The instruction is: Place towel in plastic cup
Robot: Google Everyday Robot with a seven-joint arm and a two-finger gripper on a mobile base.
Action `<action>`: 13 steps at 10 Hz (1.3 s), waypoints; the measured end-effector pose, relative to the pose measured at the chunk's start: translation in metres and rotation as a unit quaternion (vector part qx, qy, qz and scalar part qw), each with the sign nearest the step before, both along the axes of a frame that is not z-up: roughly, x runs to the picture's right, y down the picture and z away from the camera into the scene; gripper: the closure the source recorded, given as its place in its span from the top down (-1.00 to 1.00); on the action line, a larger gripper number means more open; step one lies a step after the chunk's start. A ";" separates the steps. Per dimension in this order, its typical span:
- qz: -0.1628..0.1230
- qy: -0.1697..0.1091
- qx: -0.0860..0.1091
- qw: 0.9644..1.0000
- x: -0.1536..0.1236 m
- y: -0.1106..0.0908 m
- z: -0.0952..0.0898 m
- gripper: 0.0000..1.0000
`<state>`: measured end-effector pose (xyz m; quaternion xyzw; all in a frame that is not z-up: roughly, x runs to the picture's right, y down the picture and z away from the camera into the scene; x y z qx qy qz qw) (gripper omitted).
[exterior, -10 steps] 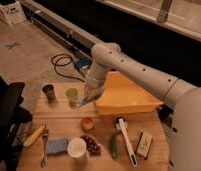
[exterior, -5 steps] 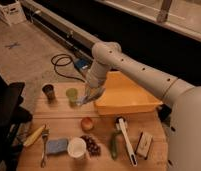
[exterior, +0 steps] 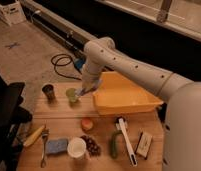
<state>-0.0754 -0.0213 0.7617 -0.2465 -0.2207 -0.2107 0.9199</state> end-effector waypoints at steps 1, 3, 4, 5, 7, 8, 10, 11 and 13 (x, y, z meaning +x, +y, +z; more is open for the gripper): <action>-0.004 -0.002 0.009 1.000 -0.009 -0.011 0.009 -1.00; -0.012 -0.021 0.022 0.999 -0.034 -0.032 0.028 -1.00; -0.007 -0.040 0.019 0.999 -0.039 -0.034 0.034 -1.00; 0.000 -0.060 0.012 0.998 -0.041 -0.034 0.039 -1.00; 0.003 -0.103 -0.004 0.995 -0.059 -0.026 0.048 -1.00; 0.002 -0.119 -0.006 0.993 -0.066 -0.024 0.048 -1.00; 0.006 -0.139 -0.010 0.990 -0.069 -0.020 0.053 -1.00; 0.009 -0.150 -0.012 0.989 -0.072 -0.018 0.056 -1.00; 0.015 -0.161 -0.018 0.987 -0.076 -0.017 0.063 -1.00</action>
